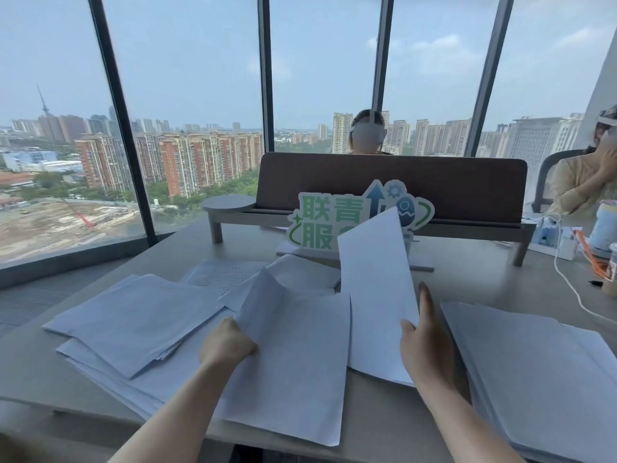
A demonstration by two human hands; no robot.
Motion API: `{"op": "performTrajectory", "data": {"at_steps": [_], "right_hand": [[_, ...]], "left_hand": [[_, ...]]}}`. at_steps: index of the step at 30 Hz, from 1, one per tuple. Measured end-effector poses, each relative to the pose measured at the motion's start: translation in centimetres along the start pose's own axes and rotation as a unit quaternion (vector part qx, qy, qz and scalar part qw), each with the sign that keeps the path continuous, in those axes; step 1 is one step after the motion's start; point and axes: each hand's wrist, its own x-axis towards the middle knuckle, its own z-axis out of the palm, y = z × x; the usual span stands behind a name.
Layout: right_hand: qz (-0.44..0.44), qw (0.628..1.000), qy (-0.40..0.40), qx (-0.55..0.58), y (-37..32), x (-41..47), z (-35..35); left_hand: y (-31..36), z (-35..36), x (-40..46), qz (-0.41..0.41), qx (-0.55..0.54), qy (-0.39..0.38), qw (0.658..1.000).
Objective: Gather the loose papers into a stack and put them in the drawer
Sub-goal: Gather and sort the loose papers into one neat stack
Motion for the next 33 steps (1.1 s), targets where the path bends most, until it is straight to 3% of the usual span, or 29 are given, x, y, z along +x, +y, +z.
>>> {"op": "performTrajectory", "data": {"at_steps": [4,10,20,28,33], "right_hand": [[-0.005,0.996,0.083,0.028,-0.9,1.8,-1.5],[-0.001,0.984,0.134,0.116,-1.8,2.1,-2.2],[0.003,0.955,0.206,0.213,-2.7,1.4,-2.2],[0.009,0.937,0.224,0.269,-4.0,0.7,-2.0],[0.005,0.941,0.190,0.279,-4.1,0.4,-1.6]], "left_hand": [[-0.5,-0.2,0.2,0.003,-0.067,-0.006,0.998],[-0.4,-0.6,0.3,-0.013,-0.165,-0.029,0.986],[-0.2,-1.1,-1.0,-0.043,-0.374,-0.070,0.924],[-0.2,-1.5,-1.6,-0.045,-0.342,-0.056,0.937],[-1.1,-0.9,-1.3,-0.046,-0.341,-0.081,0.935]]}}
